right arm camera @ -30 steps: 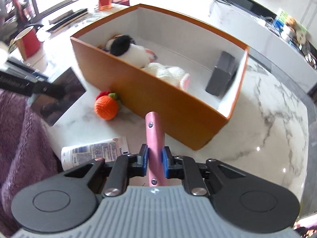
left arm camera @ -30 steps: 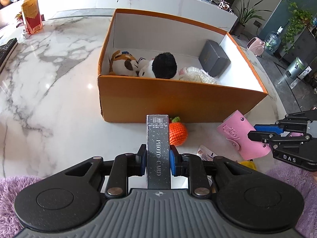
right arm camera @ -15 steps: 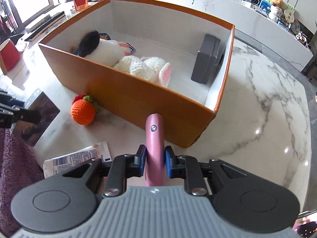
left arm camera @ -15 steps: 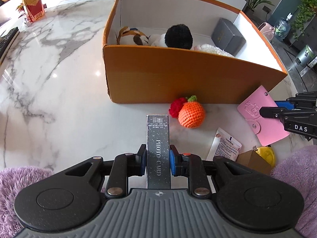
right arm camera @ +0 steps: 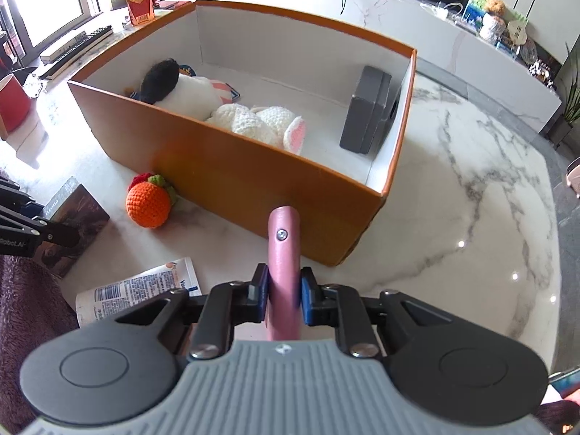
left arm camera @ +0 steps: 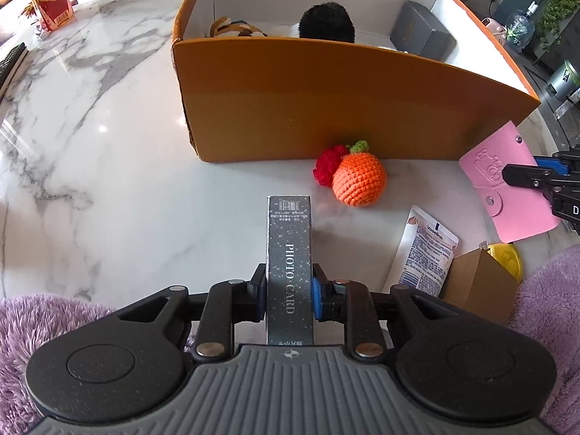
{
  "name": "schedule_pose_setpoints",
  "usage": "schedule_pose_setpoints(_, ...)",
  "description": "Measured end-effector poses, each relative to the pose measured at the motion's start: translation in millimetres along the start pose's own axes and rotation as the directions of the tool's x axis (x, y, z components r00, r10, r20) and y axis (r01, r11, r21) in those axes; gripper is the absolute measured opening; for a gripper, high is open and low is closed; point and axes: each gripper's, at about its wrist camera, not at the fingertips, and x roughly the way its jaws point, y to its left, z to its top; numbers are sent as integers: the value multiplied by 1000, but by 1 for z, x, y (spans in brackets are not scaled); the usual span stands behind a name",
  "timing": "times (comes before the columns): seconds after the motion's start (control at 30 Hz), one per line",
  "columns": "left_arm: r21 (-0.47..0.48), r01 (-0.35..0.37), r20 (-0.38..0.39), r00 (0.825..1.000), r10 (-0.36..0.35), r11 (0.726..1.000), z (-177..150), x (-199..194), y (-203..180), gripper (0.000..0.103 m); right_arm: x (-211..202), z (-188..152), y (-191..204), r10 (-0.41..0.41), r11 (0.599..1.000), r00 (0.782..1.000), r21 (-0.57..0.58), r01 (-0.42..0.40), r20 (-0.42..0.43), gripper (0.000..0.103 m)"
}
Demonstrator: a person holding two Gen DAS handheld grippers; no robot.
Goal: Organize objects
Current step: 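Carry the pink card holder and PHOTO CARD box over the orange box with both tools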
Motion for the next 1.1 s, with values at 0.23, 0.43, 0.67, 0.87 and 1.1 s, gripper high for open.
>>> schedule_pose_setpoints(0.23, 12, 30, 83, 996, -31, 999, -4, -33, -4, 27, -38, 0, -4, -27, 998, 997, 62, 22, 77, 18)
schedule_pose_setpoints(0.43, 37, 139, 185, 972, -144, 990, 9, -79, -15, 27, -72, 5, -3, -3, 994, 988, 113, -15, 155, 18)
schedule_pose_setpoints(0.67, 76, 216, 265, 937, -228, 974, 47, -104, -35, 27, -101, 24, -11, 2, 986, 968, 162, -45, 251, 18)
schedule_pose_setpoints(0.87, 99, 262, 312, 908, -280, 960, 87, -103, -55, 27, -110, 49, -37, -5, 968, 954, 240, -71, 301, 18)
schedule_pose_setpoints(1.1, 50, 309, 304, 901, -309, 950, 126, -68, -71, 26, -83, 80, -69, 0, 932, 955, 346, -107, 296, 18)
